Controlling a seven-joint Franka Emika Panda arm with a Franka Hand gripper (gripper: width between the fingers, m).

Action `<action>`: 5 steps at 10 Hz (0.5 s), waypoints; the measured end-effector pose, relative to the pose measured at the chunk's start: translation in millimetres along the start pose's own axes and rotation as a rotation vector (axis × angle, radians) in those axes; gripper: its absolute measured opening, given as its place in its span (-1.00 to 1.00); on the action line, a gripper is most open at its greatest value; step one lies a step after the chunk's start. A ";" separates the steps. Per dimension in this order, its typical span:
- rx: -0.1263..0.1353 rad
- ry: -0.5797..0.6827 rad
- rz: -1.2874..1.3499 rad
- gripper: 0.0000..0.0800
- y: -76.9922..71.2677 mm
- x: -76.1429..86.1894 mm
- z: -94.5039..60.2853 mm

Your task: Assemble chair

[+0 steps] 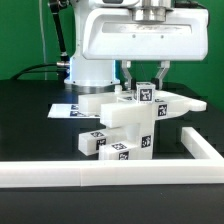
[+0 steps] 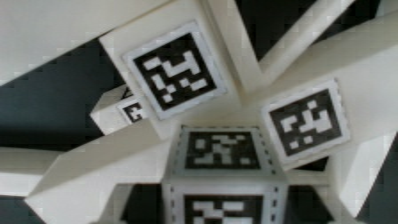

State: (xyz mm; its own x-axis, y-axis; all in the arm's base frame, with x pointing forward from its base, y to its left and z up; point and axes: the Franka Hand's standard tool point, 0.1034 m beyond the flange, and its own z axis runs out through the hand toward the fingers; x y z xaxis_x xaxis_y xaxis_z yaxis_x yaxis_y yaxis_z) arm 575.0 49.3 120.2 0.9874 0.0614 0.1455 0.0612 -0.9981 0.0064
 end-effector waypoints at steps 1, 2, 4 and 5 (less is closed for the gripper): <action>0.000 0.000 0.099 -0.29 0.0 0.0 0.0; 0.000 0.000 0.171 -0.29 0.0 -0.1 0.3; -0.001 0.000 0.384 -0.29 1.2 -0.1 0.2; -0.001 0.000 0.458 -0.29 2.7 -0.1 0.2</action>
Offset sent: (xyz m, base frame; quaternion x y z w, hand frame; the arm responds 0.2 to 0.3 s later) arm -0.0072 -0.0094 -0.0021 -0.0281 -0.0071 0.2771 0.9604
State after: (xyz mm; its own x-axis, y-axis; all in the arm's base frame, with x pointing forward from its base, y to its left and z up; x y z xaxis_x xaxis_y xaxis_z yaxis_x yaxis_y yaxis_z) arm 575.1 46.6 119.9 0.9127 -0.3861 0.1336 -0.3818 -0.9224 -0.0578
